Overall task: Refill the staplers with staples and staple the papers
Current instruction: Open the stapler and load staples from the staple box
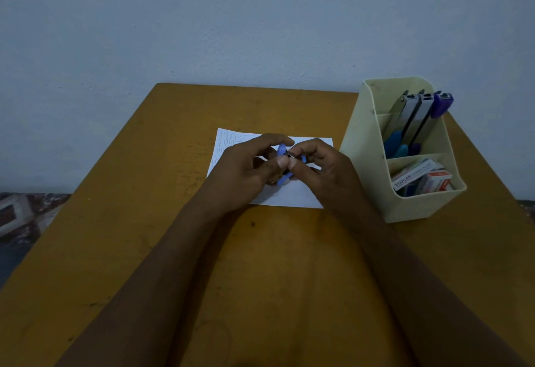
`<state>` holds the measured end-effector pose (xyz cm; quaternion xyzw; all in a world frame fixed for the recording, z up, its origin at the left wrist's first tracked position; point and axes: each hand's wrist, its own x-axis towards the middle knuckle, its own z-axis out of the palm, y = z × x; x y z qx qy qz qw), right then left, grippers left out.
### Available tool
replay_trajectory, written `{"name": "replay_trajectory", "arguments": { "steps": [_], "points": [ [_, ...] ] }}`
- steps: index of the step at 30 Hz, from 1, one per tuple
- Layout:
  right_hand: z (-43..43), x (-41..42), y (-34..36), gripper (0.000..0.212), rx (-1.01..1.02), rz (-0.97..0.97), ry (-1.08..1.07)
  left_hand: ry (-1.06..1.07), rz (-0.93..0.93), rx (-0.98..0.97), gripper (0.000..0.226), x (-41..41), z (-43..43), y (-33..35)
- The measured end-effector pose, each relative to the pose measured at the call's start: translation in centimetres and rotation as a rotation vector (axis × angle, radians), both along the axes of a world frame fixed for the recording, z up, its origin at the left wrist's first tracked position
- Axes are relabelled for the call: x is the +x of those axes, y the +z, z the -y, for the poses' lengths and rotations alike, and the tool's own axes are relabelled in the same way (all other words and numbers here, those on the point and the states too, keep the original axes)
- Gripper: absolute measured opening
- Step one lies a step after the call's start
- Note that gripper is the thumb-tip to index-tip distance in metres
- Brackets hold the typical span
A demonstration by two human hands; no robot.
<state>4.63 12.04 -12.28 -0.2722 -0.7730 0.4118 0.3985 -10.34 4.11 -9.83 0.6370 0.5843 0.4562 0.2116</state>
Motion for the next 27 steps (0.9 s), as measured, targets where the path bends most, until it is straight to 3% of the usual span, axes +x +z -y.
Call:
{"name": "replay_trajectory", "arguments": {
  "steps": [15, 27],
  "points": [
    [-0.02, 0.03, 0.09, 0.026, -0.024, -0.062, -0.02, 0.071, -0.08, 0.02, 0.024, 0.15, -0.25, -0.39],
    [-0.13, 0.09, -0.2, 0.014, -0.035, -0.007, -0.039, 0.095, -0.14, -0.021, 0.017, 0.69, -0.2, -0.39]
  ]
}}
